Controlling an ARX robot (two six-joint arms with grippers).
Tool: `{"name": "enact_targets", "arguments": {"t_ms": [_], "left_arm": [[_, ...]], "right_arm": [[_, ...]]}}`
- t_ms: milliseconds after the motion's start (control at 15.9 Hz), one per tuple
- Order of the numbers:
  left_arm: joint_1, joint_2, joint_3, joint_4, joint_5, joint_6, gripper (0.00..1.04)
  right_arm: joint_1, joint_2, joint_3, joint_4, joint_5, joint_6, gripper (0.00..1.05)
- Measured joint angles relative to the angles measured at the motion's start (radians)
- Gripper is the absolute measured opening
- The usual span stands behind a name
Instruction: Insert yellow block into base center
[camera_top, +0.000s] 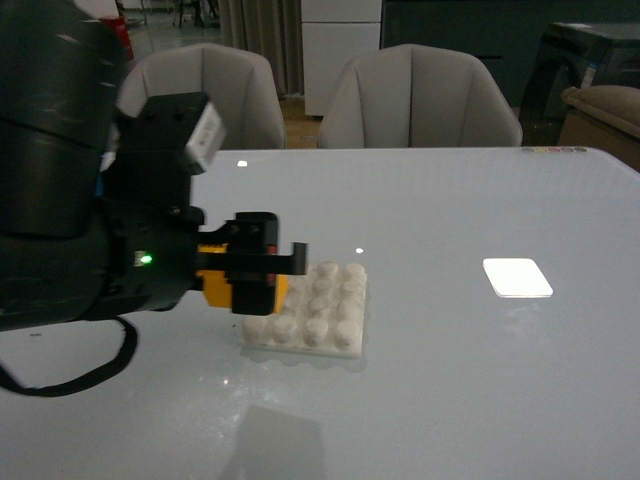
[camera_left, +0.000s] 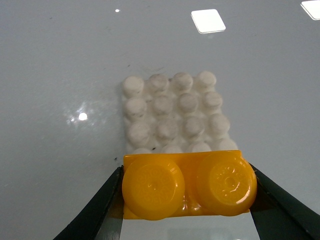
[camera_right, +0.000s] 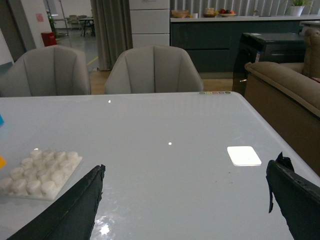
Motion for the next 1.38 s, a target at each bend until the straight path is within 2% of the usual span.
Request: {"name": "enact_targets", "arguments": {"t_ms": [188,502,940,1379], "left_arm": [[-0.073,0.146,0.159,-0.033,-0.045,-0.026,0.62],[-0.100,0.315,0.303,-0.070,-0.107,-0.052,0.62],[-0.085,0.395,0.361,-0.071,-0.134,-0.051,0.61],[-0.069,0.397,0.337,-0.051,-0.121,-0.044,0.61]], "right_arm": [[0.000,0.000,0.000,0.000,0.000,0.000,0.98],[0.000,0.000,0.000,0.000,0.000,0.000,0.98],[0.000,0.000,0.000,0.000,0.000,0.000,0.98],[0.000,0.000,0.000,0.000,0.000,0.000,0.98]]}}
